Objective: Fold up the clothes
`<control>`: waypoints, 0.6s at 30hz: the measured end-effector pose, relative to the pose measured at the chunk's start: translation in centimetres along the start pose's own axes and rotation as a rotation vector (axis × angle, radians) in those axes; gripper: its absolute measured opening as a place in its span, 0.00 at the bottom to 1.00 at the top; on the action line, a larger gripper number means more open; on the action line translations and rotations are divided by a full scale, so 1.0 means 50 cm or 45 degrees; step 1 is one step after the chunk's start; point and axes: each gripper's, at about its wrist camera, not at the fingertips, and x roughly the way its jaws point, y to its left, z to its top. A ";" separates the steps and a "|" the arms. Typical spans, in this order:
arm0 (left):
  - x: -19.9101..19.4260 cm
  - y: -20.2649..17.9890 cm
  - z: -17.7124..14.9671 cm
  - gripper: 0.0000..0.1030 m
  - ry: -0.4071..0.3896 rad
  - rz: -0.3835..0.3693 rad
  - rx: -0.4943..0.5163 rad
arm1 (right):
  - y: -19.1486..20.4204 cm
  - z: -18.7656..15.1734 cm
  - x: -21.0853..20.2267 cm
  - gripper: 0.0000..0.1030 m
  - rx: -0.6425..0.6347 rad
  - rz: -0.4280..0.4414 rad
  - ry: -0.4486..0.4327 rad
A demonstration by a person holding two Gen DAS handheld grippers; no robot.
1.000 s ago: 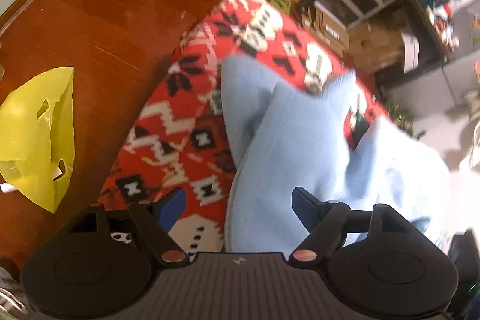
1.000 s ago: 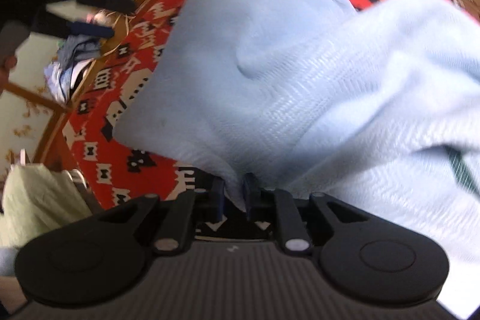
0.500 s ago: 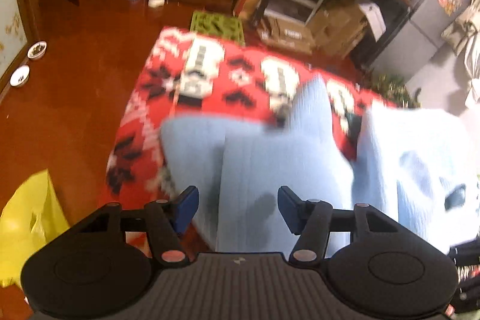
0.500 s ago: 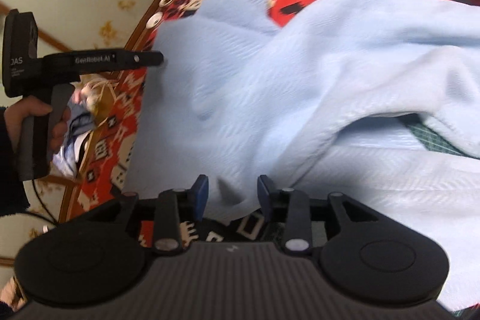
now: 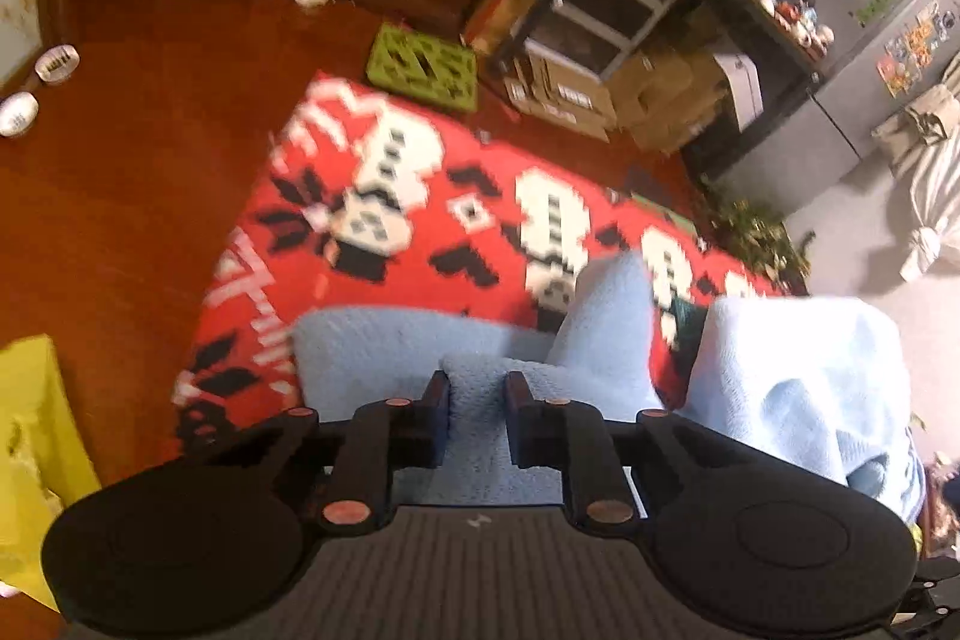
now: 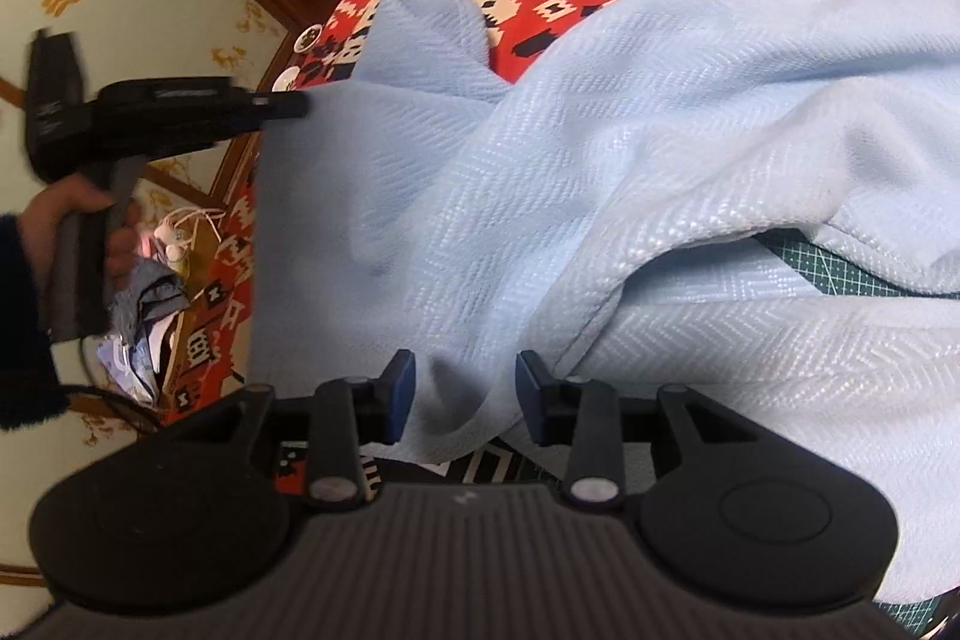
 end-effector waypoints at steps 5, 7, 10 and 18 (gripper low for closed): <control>-0.095 -0.054 0.058 0.05 -0.233 0.043 0.083 | -0.013 0.012 -0.009 0.39 0.027 -0.017 -0.030; -0.112 -0.074 0.096 0.05 -0.314 0.048 0.128 | -0.018 0.019 -0.015 0.39 0.035 -0.024 -0.046; -0.108 -0.092 0.160 0.05 -0.388 0.059 0.207 | -0.020 0.030 -0.025 0.39 0.059 -0.029 -0.076; 0.003 -0.082 0.264 0.05 -0.375 0.132 0.274 | -0.034 0.030 -0.058 0.39 0.103 -0.047 -0.148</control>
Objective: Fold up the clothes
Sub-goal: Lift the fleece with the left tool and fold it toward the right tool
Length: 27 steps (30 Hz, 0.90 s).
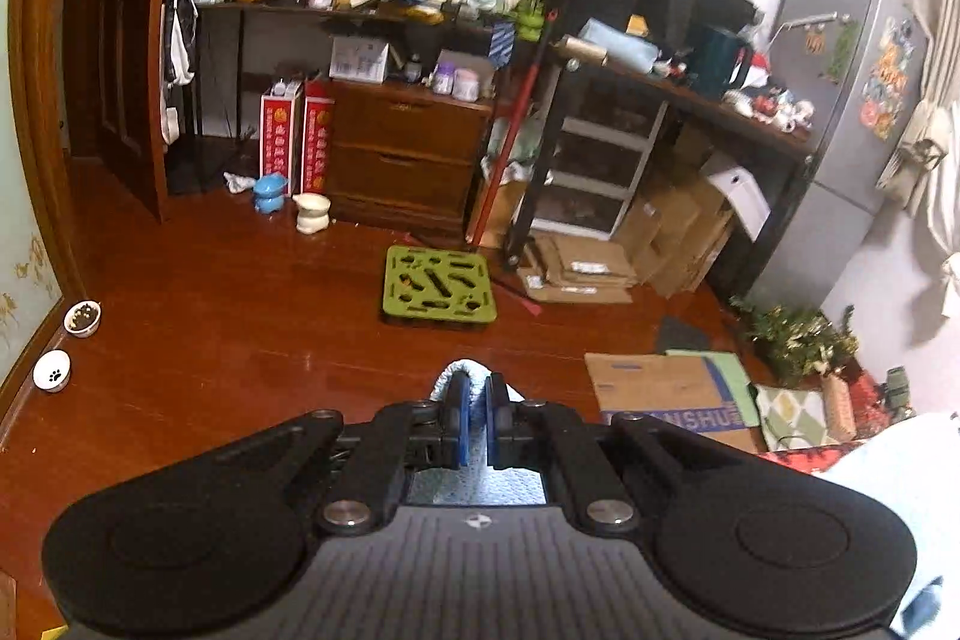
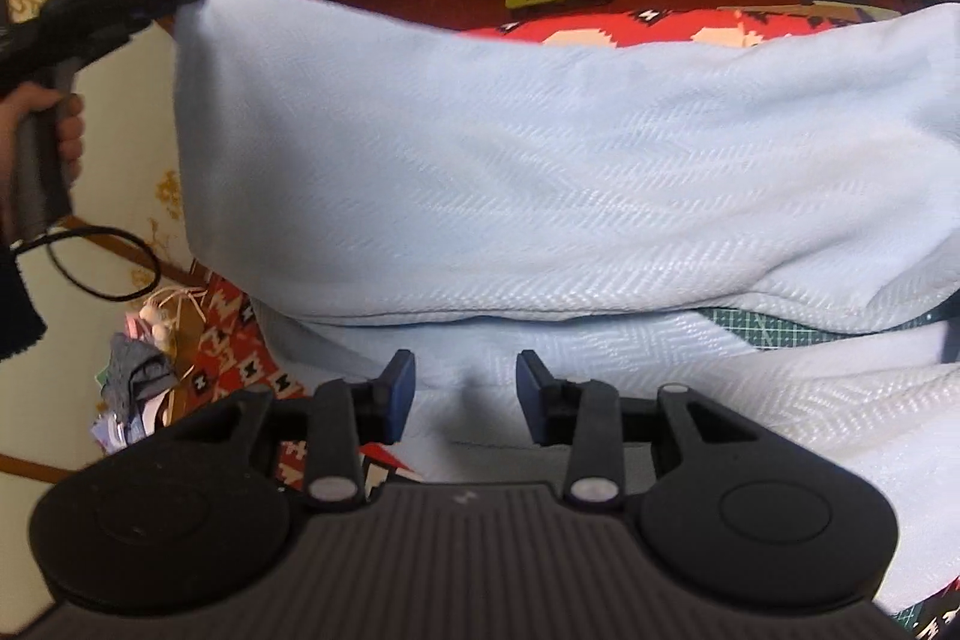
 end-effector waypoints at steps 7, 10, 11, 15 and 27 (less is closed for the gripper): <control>0.094 0.036 -0.031 0.30 0.237 0.061 -0.073 | -0.010 0.000 -0.006 0.39 0.017 -0.035 -0.013; 0.068 0.045 -0.059 0.46 0.258 0.040 -0.077 | -0.008 -0.006 0.005 0.41 -0.038 -0.050 0.009; 0.056 0.045 -0.068 0.50 0.262 0.038 -0.073 | -0.005 -0.012 0.010 0.44 -0.070 -0.057 0.024; -0.009 0.050 -0.136 0.52 0.320 0.022 -0.125 | 0.027 -0.044 0.051 0.45 -0.294 -0.099 0.124; -0.192 0.010 -0.369 0.56 0.506 0.014 -0.410 | 0.184 -0.098 0.163 0.51 -0.938 -0.095 0.130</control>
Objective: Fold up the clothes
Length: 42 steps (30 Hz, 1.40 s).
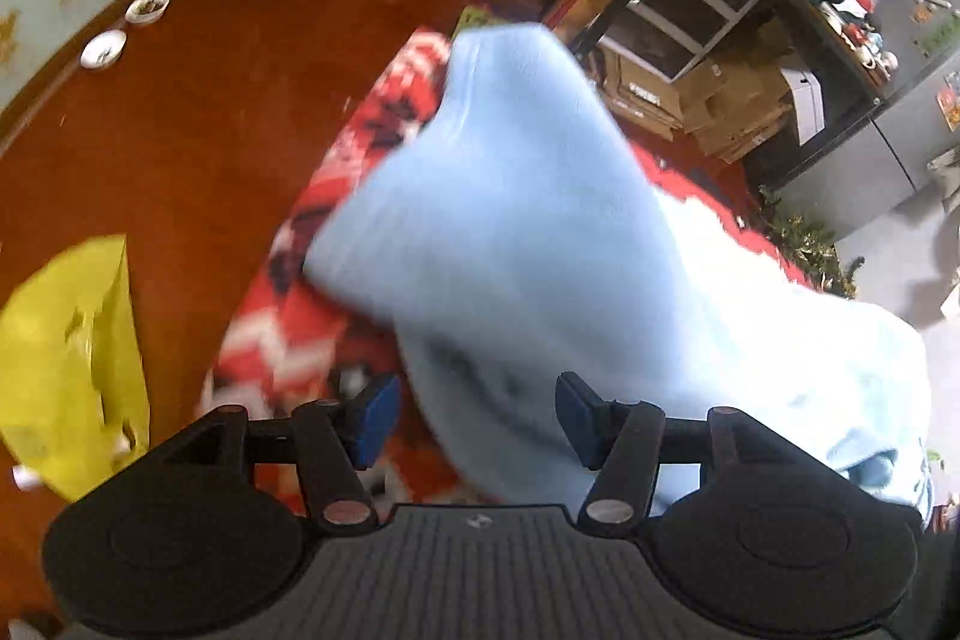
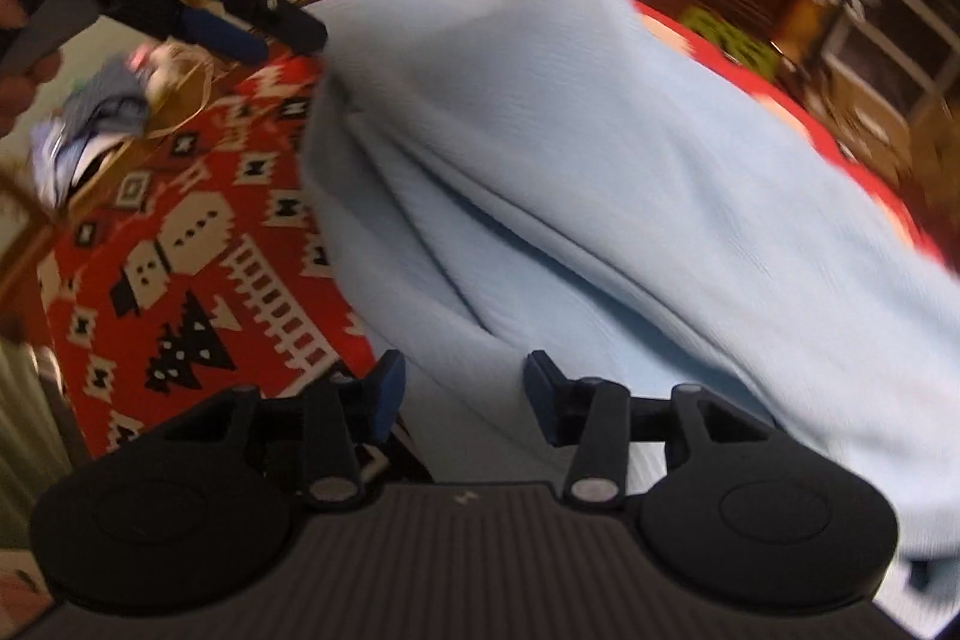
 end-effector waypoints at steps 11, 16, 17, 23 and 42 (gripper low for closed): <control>-0.041 -0.007 -0.130 0.57 0.039 0.069 -0.065 | 0.077 0.033 0.084 0.52 -0.422 0.093 -0.030; -0.068 -0.009 -0.171 0.57 0.015 0.087 -0.119 | 0.069 0.060 0.092 0.13 -0.403 0.123 -0.010; -0.074 -0.008 -0.179 0.57 0.009 0.088 -0.137 | 0.062 0.066 0.088 0.12 -0.372 0.158 0.004; -0.114 -0.001 -0.211 0.57 -0.042 0.122 -0.203 | 0.072 0.073 -0.004 0.11 -0.402 0.355 0.012; -0.022 0.086 -0.205 0.48 -0.075 -0.463 -1.148 | 0.028 0.051 -0.270 0.11 -0.342 0.633 -0.004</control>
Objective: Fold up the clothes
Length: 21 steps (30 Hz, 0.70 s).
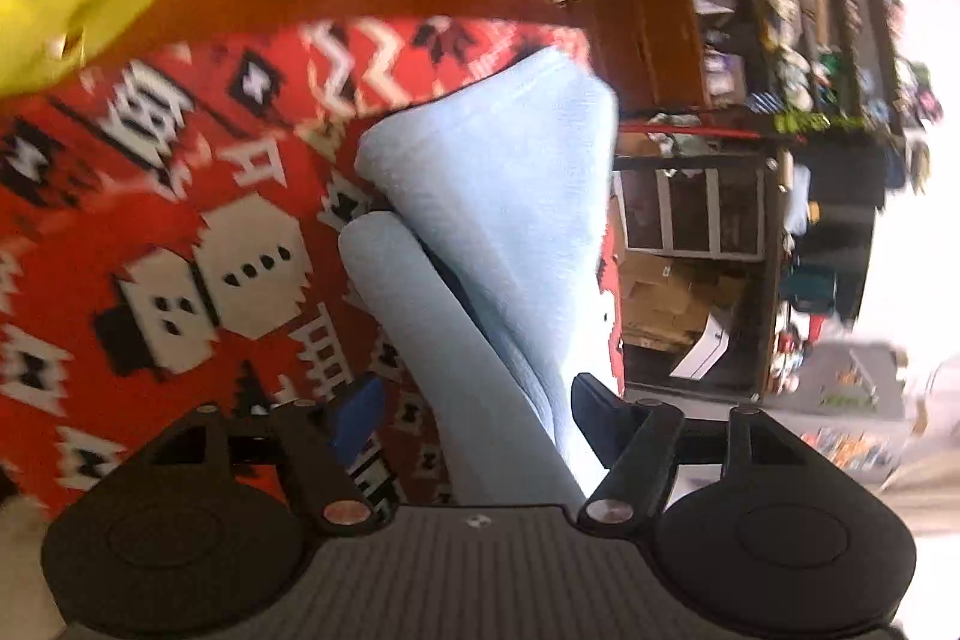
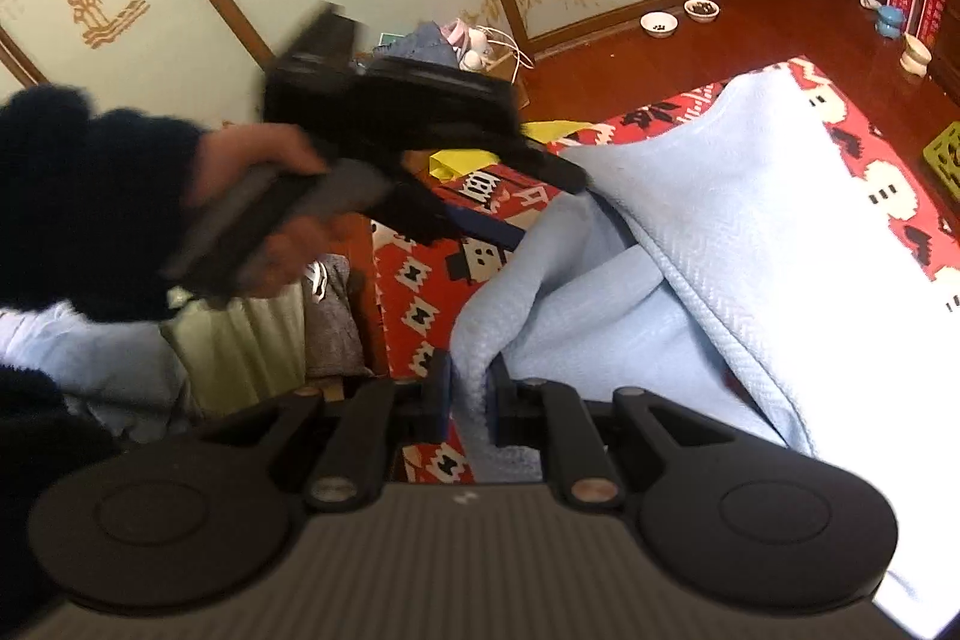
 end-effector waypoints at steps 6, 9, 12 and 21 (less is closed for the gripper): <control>-0.059 -0.026 -0.030 0.11 -0.067 0.069 0.028 | 0.011 -0.004 -0.041 0.12 0.019 0.033 -0.015; -0.137 -0.041 -0.061 0.10 -0.113 0.135 0.057 | 0.019 -0.008 -0.063 0.12 0.028 0.080 -0.013; -0.237 -0.075 -0.091 0.10 -0.203 0.179 0.092 | 0.027 -0.011 -0.088 0.12 0.039 0.134 -0.011; -0.297 -0.248 -0.097 0.10 -0.341 0.266 0.415 | -0.077 -0.006 -0.116 0.13 0.268 0.177 -0.098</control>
